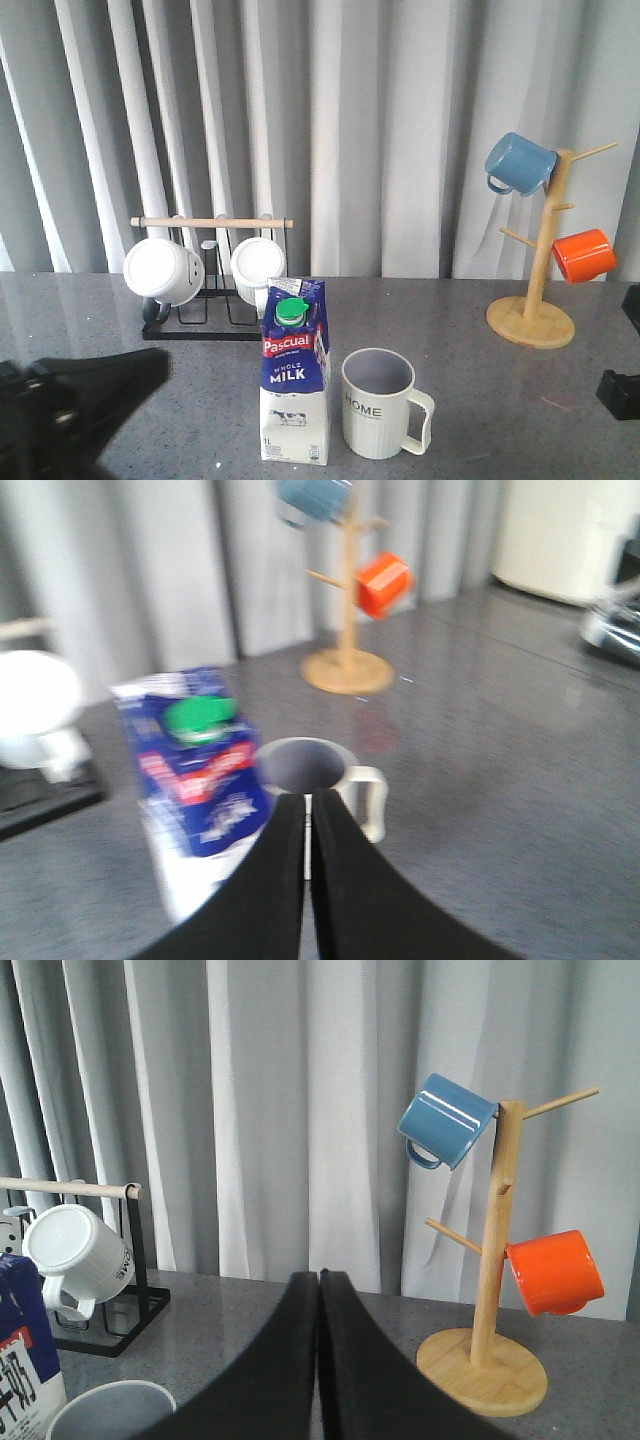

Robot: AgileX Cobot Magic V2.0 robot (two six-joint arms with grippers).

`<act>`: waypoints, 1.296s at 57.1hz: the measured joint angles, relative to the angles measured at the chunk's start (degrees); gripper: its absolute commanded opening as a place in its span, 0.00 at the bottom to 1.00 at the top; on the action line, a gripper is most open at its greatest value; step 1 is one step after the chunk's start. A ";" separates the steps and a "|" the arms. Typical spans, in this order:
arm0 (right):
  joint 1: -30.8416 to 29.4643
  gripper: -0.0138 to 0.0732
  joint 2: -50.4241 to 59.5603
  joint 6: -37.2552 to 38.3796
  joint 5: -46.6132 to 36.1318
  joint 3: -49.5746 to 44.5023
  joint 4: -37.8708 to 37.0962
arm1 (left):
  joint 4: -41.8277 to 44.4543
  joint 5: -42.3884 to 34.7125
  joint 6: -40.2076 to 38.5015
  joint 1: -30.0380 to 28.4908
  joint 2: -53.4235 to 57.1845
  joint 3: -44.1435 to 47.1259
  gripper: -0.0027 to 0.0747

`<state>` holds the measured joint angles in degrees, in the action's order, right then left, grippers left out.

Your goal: Place milk next to cup

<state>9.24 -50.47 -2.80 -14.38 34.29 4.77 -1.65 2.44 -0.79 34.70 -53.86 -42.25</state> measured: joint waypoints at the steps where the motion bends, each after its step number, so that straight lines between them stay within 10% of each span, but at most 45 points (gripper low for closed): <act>1: 0.00 0.15 0.00 0.00 0.00 0.00 0.00 | 0.06 -0.53 0.14 -0.81 1.21 1.08 0.02; 30: 0.00 0.15 0.00 0.00 0.00 0.00 0.00 | 1.33 -14.04 7.26 -19.57 34.78 38.32 0.02; 74: 0.00 0.15 0.00 0.00 0.05 0.00 0.00 | 1.65 1.26 6.17 -28.47 54.52 43.60 0.03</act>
<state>9.24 -50.47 -2.80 -14.33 34.29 4.77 0.00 3.70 5.38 6.23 0.66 1.34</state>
